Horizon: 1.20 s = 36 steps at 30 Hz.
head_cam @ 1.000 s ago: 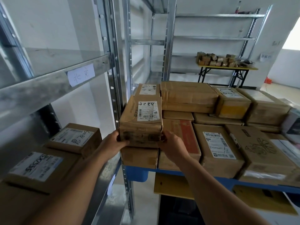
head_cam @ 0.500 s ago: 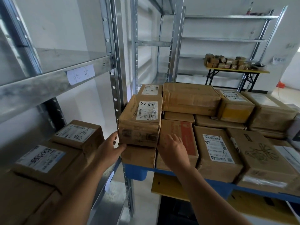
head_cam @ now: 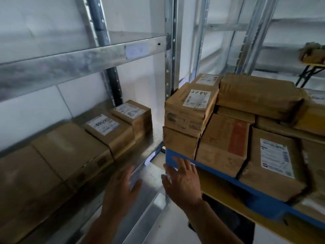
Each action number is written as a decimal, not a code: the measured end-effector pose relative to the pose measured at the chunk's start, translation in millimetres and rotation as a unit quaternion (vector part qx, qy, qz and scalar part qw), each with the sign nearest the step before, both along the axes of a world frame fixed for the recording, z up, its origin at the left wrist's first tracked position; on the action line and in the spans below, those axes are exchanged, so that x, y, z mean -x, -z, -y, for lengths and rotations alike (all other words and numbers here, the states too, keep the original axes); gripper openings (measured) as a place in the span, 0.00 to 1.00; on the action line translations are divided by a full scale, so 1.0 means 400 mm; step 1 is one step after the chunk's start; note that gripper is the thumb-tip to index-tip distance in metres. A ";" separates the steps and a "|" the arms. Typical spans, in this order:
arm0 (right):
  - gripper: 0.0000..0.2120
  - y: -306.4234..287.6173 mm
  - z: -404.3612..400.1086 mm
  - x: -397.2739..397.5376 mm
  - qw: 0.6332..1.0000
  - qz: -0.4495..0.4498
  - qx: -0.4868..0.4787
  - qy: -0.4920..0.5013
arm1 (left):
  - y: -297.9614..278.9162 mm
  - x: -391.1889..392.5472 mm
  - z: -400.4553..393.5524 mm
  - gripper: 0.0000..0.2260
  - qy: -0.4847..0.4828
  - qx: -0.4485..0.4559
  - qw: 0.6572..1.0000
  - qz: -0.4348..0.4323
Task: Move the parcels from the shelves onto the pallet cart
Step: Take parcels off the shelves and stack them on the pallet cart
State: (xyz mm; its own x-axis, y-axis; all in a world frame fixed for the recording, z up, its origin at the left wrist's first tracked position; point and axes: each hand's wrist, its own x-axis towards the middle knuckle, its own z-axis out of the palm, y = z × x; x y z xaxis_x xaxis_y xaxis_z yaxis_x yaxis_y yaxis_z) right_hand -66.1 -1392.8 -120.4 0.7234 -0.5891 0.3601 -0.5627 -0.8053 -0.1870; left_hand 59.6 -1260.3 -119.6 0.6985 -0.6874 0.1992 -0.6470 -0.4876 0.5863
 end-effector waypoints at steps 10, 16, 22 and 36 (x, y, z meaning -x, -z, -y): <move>0.15 0.031 -0.199 -0.150 0.972 0.064 -0.071 -0.217 | 0.036 0.015 -0.336 0.26 -0.236 -0.057 0.970 -0.018; 0.29 -0.010 -0.337 -0.244 0.955 0.027 -0.051 -0.292 | 0.019 -0.008 -0.499 0.30 -0.303 -0.065 0.949 0.064; 0.30 -0.049 -0.491 -0.358 0.940 -0.019 -0.041 -0.338 | -0.023 -0.054 -0.647 0.30 -0.360 -0.055 0.926 0.103; 0.25 -0.070 -0.796 -0.604 0.940 -0.007 -0.044 -0.338 | -0.072 -0.270 -0.934 0.33 -0.421 -0.016 0.907 0.030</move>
State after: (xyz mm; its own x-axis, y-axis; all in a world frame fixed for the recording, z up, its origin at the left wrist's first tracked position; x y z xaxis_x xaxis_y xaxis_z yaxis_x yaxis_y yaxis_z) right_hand 175.4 -1074.6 -92.5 0.9475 -0.0198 0.3190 0.0693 -0.9617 -0.2653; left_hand 167.6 -886.8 -90.9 0.9668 0.0773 0.2436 -0.0686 -0.8398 0.5386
